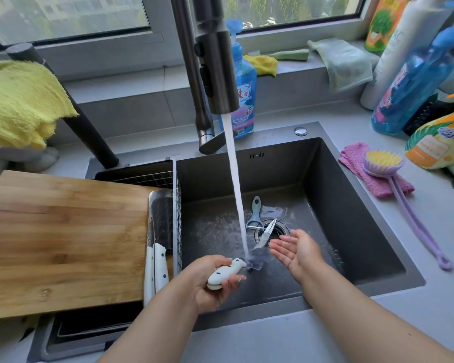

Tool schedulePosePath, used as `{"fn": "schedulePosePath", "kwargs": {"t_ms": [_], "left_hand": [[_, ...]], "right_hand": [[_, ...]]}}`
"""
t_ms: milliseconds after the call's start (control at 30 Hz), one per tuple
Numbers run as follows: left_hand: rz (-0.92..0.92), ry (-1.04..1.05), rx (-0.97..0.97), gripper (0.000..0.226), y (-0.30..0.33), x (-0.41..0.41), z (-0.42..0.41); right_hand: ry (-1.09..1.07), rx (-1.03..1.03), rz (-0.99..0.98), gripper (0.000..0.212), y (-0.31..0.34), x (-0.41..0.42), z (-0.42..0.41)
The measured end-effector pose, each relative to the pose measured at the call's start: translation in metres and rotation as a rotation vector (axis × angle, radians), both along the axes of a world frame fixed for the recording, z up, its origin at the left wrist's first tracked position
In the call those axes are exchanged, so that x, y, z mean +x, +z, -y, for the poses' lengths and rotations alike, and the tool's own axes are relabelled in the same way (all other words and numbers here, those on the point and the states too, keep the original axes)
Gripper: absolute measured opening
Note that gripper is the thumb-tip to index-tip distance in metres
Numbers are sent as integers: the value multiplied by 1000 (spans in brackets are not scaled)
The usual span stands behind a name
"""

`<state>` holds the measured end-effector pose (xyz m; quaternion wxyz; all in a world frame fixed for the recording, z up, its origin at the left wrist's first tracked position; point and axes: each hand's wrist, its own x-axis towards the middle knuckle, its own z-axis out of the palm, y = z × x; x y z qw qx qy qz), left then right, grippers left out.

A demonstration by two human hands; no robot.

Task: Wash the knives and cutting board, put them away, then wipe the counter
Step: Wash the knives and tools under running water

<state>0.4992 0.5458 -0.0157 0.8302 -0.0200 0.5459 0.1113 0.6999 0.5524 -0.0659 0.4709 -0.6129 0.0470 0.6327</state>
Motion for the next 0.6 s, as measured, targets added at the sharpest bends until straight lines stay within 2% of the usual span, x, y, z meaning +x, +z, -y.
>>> {"fn": "schedulePosePath", "kwargs": {"t_ms": [300, 600], "left_hand": [[32, 5, -13, 42, 7, -7, -1], [-33, 10, 6, 38, 16, -14, -3]], "right_hand": [[43, -71, 108, 29, -2, 0, 0], [67, -69, 117, 28, -3, -1, -1]]}}
